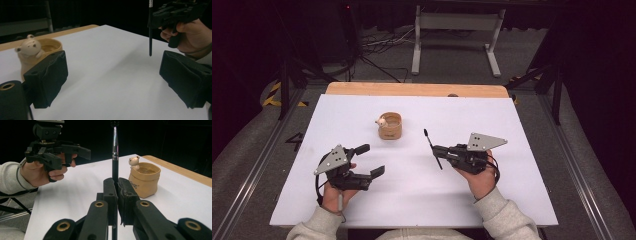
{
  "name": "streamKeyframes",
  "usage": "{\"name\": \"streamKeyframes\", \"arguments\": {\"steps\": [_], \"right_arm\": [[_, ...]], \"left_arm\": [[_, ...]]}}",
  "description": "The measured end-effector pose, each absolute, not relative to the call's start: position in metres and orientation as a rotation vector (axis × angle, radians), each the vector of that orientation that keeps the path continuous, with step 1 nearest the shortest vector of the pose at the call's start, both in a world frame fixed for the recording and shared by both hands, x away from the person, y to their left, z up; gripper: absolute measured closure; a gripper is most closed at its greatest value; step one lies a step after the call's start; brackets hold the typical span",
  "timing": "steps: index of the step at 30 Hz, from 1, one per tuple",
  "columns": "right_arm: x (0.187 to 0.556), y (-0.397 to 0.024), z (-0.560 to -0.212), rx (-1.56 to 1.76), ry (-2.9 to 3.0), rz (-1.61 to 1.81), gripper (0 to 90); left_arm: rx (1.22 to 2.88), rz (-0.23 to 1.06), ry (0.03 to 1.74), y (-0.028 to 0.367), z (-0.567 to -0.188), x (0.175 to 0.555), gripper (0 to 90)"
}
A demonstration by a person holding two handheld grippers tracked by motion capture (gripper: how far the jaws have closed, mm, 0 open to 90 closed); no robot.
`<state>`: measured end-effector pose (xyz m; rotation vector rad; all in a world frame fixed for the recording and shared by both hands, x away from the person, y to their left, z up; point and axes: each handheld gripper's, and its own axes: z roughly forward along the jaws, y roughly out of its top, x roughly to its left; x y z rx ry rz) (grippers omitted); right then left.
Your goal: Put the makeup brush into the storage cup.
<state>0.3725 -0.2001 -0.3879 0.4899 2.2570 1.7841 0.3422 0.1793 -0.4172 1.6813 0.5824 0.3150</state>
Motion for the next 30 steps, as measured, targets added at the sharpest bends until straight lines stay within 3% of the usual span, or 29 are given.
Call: {"name": "streamKeyframes", "arguments": {"steps": [30], "right_arm": [[0.366,-0.177,-0.392,0.426,2.278,1.816,85.6]], "left_arm": [[1.7,0.239,0.43,0.125,-0.382,0.355,9.5]]}}
